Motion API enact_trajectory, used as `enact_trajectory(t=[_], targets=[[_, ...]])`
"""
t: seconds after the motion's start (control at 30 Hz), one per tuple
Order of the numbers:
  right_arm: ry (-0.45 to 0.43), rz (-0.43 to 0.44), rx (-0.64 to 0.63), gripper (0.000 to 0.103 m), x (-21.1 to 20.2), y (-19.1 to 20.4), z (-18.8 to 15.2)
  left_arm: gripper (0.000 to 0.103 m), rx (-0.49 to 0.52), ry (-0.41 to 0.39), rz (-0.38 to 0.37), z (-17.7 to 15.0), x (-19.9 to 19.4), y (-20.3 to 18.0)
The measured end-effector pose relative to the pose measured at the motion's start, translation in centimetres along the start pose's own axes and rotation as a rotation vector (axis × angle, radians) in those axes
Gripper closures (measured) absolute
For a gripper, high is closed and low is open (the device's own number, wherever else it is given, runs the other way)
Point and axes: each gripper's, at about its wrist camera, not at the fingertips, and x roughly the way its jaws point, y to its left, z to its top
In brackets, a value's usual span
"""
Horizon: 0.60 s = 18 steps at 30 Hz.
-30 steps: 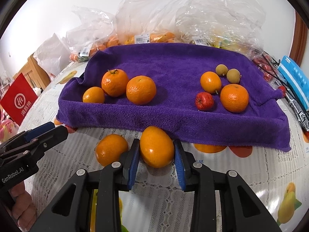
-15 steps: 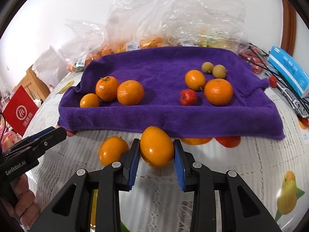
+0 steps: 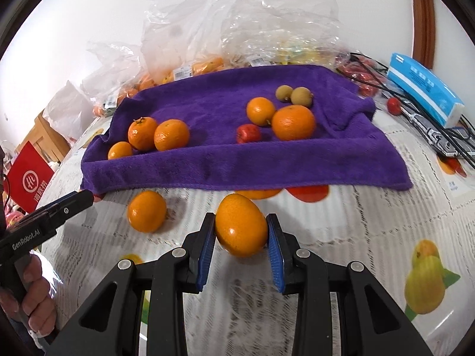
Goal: Organize fruits
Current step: 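Lift the held orange with the right tool while the left tool approaches another orange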
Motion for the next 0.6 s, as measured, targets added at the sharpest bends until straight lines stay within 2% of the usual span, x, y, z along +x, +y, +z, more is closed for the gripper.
enact_trajectory(t=[0.6], targets=[[-0.008, -0.037, 0.049, 0.069, -1.7, -4.2, -1.0, 0.045, 0.009, 0.004, -0.016, 0.0, 0.1, -0.3]])
